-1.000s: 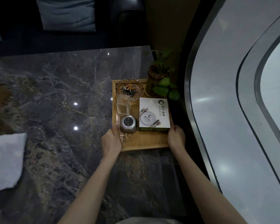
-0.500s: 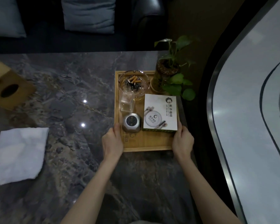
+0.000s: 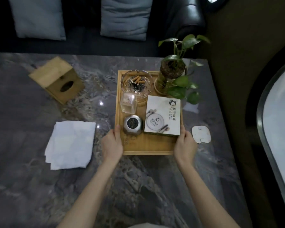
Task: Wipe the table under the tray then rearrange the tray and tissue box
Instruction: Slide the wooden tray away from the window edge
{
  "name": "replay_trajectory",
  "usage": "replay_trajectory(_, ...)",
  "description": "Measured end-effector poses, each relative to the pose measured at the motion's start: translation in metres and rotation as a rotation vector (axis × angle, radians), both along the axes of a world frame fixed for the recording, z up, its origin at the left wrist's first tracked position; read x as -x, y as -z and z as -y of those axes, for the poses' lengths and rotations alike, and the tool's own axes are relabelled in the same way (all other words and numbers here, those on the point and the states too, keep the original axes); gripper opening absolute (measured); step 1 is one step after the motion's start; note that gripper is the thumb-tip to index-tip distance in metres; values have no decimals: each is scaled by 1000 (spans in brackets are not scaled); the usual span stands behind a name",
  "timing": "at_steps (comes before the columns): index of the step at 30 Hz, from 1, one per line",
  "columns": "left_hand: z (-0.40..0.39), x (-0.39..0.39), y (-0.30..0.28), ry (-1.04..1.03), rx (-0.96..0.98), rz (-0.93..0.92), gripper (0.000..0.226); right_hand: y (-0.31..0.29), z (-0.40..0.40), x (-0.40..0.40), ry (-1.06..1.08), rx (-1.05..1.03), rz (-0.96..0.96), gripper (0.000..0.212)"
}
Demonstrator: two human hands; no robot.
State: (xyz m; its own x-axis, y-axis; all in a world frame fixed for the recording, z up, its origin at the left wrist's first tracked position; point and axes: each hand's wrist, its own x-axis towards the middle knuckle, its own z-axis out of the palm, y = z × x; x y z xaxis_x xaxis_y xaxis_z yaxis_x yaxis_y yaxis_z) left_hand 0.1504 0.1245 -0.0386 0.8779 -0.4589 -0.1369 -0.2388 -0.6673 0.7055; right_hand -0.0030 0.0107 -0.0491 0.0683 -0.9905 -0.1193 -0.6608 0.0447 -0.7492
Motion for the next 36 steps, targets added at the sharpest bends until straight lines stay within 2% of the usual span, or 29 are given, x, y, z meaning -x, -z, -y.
replay_trajectory(13, -59, -28, 37, -7, -70, -126, 52, 33, -58, -26, 8, -79, -116, 49)
replay_trajectory(28, -66, -26, 43, 30, -121, -190, 40, 47, -71, -26, 40, -152, -163, 47)
replay_trajectory(33, -68, -26, 40, 141, -225, -150, 36, 40, -70, -22, -77, -144, -235, 39)
replay_trajectory(36, -67, -33, 37, 253, -340, -102, 45, 31, -64, -19, -271, -117, -432, 32)
